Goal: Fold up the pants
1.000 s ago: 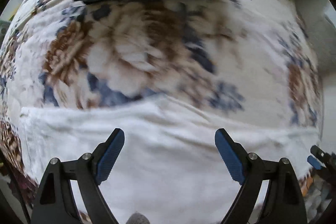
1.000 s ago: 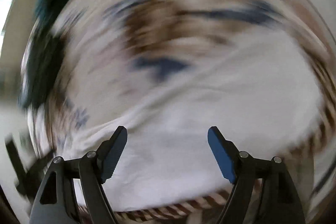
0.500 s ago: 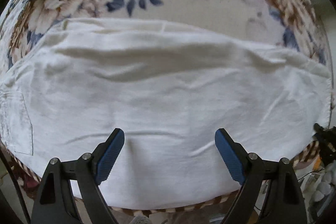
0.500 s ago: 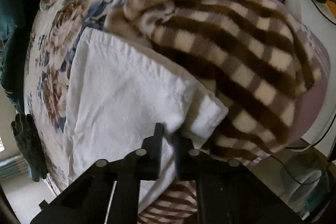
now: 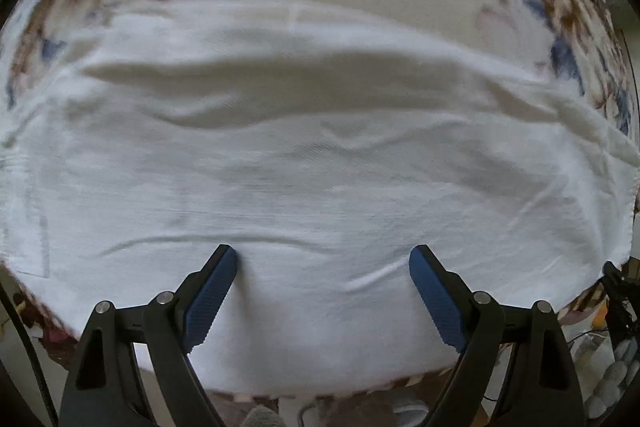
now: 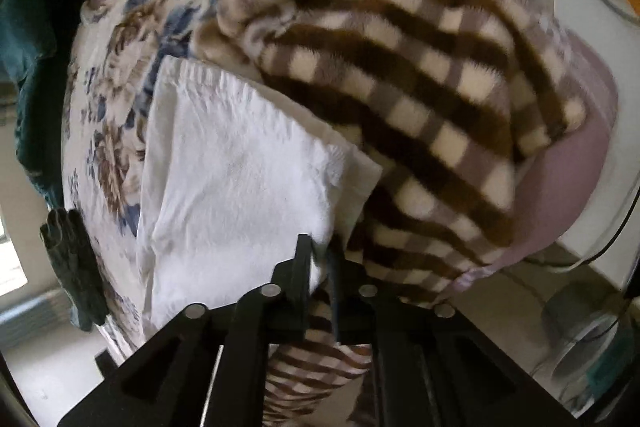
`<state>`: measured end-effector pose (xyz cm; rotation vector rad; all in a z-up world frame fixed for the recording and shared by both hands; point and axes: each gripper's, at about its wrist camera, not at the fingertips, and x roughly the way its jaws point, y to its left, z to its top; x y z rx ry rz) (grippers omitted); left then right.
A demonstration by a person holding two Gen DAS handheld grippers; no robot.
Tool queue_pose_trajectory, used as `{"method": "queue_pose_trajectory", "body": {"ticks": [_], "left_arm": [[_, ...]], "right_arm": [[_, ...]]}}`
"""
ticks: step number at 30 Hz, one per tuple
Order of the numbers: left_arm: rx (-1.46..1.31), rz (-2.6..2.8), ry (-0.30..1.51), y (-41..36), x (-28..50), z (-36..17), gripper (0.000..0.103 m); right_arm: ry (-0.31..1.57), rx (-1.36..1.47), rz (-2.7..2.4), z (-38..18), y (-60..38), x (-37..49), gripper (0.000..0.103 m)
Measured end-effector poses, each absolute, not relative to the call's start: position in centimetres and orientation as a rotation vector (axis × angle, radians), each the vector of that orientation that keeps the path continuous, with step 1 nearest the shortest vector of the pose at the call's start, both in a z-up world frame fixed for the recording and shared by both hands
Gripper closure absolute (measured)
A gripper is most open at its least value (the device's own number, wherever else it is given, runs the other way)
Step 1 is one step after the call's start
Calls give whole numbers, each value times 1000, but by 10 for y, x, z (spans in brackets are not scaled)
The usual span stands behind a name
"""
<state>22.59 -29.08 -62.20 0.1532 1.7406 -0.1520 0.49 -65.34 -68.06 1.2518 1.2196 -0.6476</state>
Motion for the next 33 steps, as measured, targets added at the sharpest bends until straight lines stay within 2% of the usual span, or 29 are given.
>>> {"method": "queue_pose_trajectory", "body": {"ticks": [1,2,3,8,9,12,14,19,26,29,31,33], "left_arm": [[157,-149,1737,-290,227,-633,6],[143,-150,1731,-289,228,-638,2],[126,-152,1725,-288,229,-643,0],[99,-134,1724,-288,233,-653,0],[101,-133,1724,-289,234,-654,0],[101,-127,1724,-290,236,-659,0],[105,-122,1749,-283,238,-656,0],[97,-122,1775,-284,250,-660,0],[98,-128,1772,-283,261,-663,0],[99,-131,1785,-277,260,-665,0],[97,-133,1797,-279,257,-658,0],[96,-133,1804,-283,262,-659,0]], "right_arm": [[1226,1234,-658,-679,-653,2,71],[1234,1220,-673,-681,-652,1,52],[1224,1224,-672,-684,-652,-1,45],[1105,1309,-604,-701,-653,-3,46],[1044,1299,-593,-697,-653,-2,53],[980,1279,-566,-689,-650,3,56],[957,1263,-568,-688,-646,8,56],[882,1232,-585,-672,-638,2,64],[864,1114,-674,-645,-629,-4,65],[838,1167,-702,-654,-634,-7,65],[899,1221,-686,-677,-639,-2,64],[880,1329,-661,-702,-643,-2,64]]}}
